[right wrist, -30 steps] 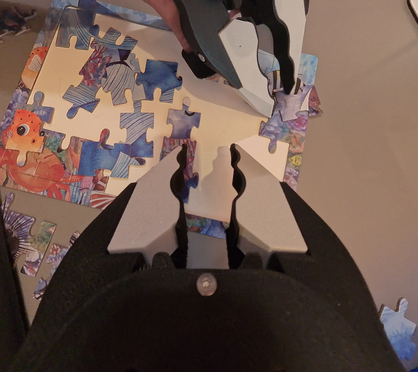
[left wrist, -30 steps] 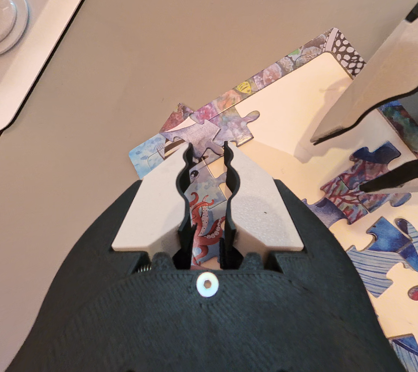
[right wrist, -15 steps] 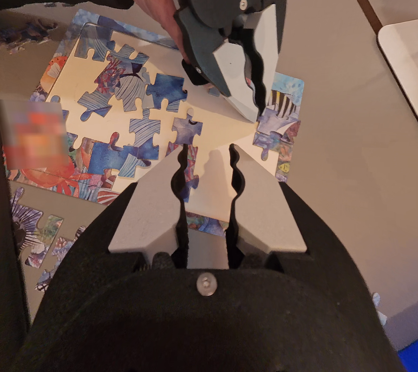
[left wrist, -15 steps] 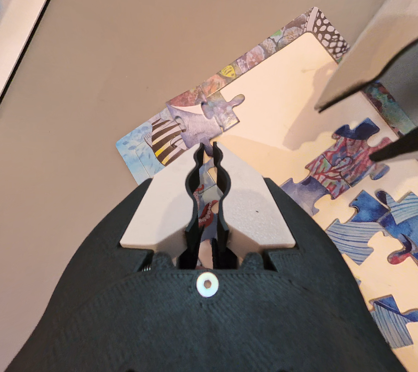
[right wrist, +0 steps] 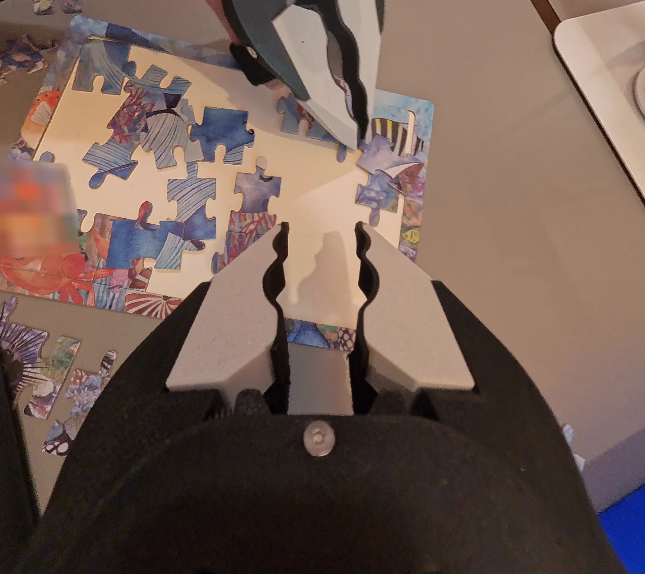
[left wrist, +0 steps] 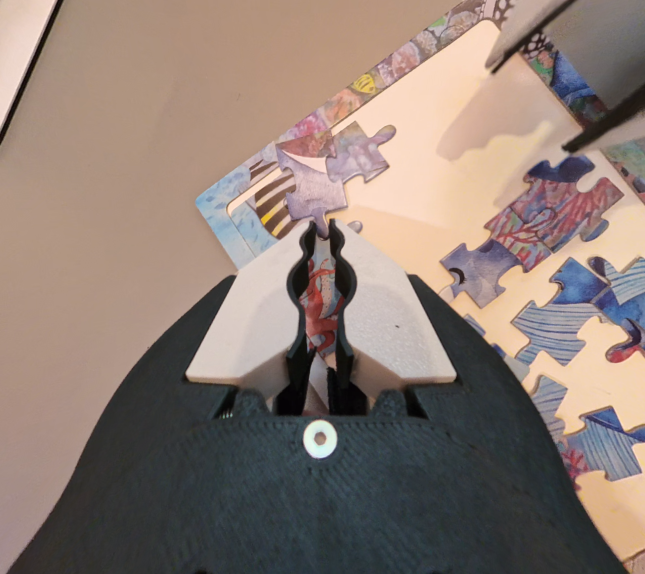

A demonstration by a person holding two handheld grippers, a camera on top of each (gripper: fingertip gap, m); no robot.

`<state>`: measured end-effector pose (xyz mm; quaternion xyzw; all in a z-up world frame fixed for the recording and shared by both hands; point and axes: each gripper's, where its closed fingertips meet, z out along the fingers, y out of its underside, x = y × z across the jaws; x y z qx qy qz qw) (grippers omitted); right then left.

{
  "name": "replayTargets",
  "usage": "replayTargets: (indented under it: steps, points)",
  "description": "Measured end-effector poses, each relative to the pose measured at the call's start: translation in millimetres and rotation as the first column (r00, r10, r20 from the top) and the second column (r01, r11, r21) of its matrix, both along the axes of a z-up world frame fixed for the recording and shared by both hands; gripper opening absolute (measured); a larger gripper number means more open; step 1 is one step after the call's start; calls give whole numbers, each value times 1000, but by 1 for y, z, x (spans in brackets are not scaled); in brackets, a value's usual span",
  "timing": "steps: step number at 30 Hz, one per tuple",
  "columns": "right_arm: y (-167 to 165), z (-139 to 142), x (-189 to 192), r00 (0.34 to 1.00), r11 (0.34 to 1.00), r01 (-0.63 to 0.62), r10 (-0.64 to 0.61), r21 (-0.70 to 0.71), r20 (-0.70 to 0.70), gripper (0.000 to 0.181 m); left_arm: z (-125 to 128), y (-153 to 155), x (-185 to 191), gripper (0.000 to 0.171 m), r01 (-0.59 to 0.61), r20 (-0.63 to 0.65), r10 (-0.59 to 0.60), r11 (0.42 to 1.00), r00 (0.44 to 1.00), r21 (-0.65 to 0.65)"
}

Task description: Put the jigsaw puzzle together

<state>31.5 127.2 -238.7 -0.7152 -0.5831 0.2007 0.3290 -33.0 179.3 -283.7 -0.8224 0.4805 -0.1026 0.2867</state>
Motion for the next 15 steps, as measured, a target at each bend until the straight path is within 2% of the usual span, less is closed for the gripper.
replayTargets:
  steps: [7, 15]
  points:
    - [26, 0, 20, 991, 991, 130, -130, -18, -6, 39, 2, 1, -14, 6, -27, -17, 27, 1000, 999, 6]
    - [67, 7, 62, 947, 947, 321, -321, 16, -21, 50, 4, 1, -8, 20, -16, -3, 17, 999, 1000, 31]
